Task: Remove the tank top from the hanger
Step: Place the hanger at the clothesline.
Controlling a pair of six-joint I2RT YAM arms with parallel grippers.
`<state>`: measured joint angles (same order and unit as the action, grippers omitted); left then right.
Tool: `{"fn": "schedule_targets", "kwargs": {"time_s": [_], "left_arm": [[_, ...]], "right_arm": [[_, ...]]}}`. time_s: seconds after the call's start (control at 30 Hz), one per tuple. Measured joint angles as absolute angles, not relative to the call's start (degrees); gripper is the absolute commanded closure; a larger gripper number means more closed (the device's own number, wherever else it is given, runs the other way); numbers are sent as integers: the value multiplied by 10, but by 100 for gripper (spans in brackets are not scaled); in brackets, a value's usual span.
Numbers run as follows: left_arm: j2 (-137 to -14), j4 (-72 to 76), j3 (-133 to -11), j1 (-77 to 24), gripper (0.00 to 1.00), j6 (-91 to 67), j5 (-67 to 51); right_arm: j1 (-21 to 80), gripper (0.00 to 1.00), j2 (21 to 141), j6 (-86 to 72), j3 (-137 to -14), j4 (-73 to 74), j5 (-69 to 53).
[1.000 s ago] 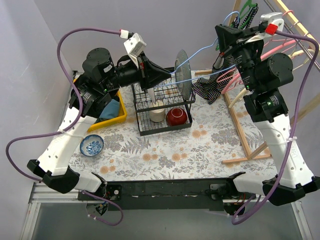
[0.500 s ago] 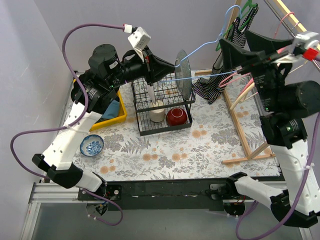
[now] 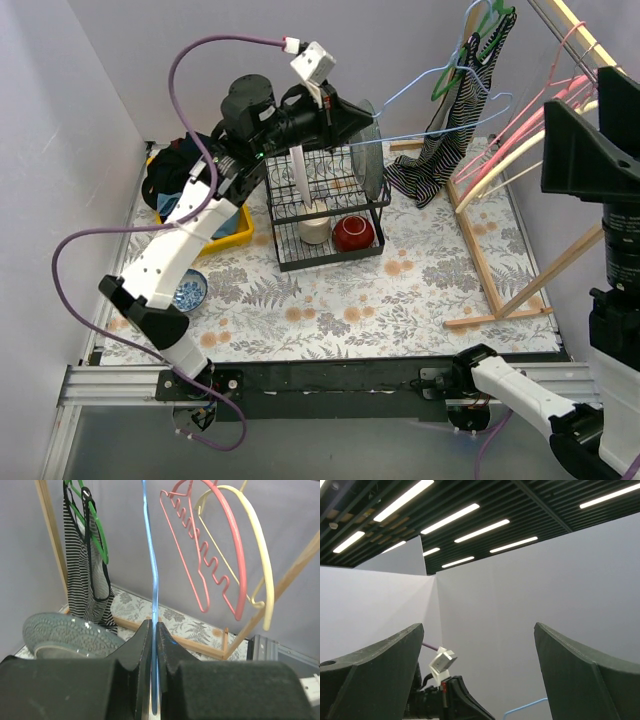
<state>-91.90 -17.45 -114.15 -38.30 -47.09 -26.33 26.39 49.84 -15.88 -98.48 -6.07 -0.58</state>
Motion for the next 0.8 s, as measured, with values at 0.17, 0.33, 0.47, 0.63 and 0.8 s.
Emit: {"fn": "schedule_targets", "kwargs": {"time_s": [0.17,0.33,0.47,0.63,0.8], "left_arm": [[-988,-166,-1199,-409,100,-453,-243],[-1038,-136,-1221,-441,100,-433,-221],[-1060,-109,-1221,-454,100,-423,-204],[-1077,-63,-1221,-456,100,-418,-194],[-1088,-29,-1225,-456,100,-418,-190]], "right_arm": [[264,2,478,-156,-986,-61,9],[264,2,469,-156,-981,-60,14],[264,1,457,-157,-974,-60,16],[264,1,451,-157,-971,-62,16],[264,2,449,-157,-965,-61,16]]}}
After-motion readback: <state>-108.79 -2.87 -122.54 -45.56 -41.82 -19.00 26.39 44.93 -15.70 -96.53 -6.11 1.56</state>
